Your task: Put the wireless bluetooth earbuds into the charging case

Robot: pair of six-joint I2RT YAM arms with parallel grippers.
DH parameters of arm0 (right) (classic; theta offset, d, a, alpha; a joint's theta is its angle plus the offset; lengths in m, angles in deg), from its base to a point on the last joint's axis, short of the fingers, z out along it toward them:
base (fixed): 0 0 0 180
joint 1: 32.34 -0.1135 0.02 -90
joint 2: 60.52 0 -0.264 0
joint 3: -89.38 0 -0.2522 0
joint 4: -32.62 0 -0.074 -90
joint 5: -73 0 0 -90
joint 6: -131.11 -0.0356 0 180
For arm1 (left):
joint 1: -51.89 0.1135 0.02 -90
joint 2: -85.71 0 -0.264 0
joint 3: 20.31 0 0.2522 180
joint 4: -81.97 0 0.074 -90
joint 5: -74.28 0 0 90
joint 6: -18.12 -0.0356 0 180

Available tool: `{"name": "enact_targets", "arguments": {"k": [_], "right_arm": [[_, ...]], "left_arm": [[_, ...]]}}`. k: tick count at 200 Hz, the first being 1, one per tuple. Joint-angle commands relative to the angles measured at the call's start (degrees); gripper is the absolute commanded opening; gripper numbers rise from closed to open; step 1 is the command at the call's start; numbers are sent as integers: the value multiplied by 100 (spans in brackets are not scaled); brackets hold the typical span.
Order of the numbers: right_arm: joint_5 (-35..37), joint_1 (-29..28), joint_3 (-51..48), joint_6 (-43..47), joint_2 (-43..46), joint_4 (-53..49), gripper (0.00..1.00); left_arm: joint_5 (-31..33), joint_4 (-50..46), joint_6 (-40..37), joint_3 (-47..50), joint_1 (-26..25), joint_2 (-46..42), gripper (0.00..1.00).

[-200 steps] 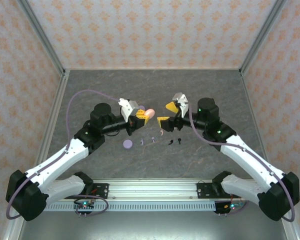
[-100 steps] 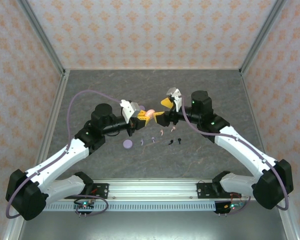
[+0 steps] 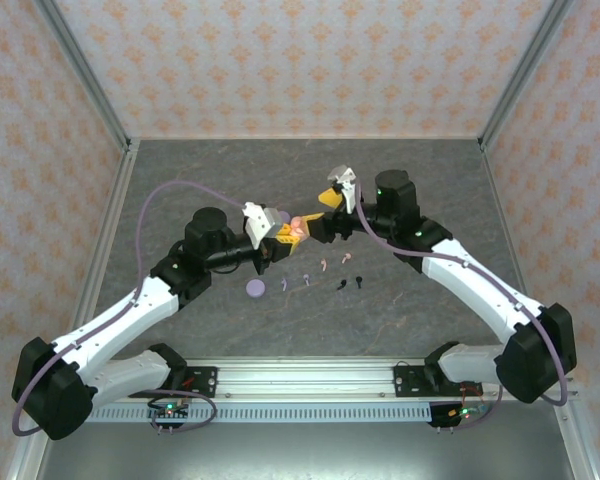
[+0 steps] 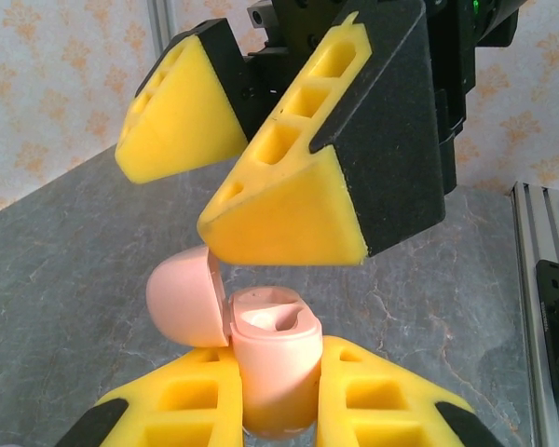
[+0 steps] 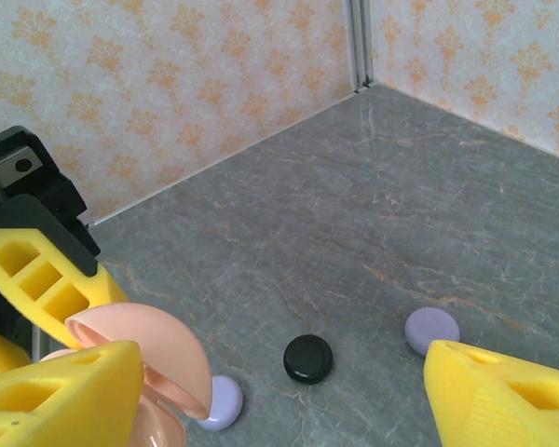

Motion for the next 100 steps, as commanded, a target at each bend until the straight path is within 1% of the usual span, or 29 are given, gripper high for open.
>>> {"name": "enact_targets", "arguments": {"k": [1, 11, 15, 29, 53, 73, 80, 100], "right_arm": [[-19, 189, 169, -290, 350, -189, 77], [30, 324, 155, -519, 410, -357, 76], [37, 380, 151, -610, 590, -441, 75], [138, 577, 84, -1074, 770, -751, 71], [650, 762, -114, -1574, 828, -1527, 68], [1335, 758, -262, -1760, 564, -2242, 62], [1472, 762, -272, -1789, 468, -2413, 60], [1825, 754, -141, -1927, -165, -2830, 55]], "left_arm": [[64, 82, -280, 24, -71, -178, 0], [117, 74, -356, 105, -78, -257, 0], [129, 71, -393, 149, -74, -295, 0], [167, 108, -460, 299, -75, -448, 0], [130, 179, -459, 541, -78, -720, 0], [-14, 372, -286, 726, -73, -949, 0], [-77, 474, -196, 789, -76, -1024, 0], [-209, 750, 66, 933, -76, -1219, 0]]}}
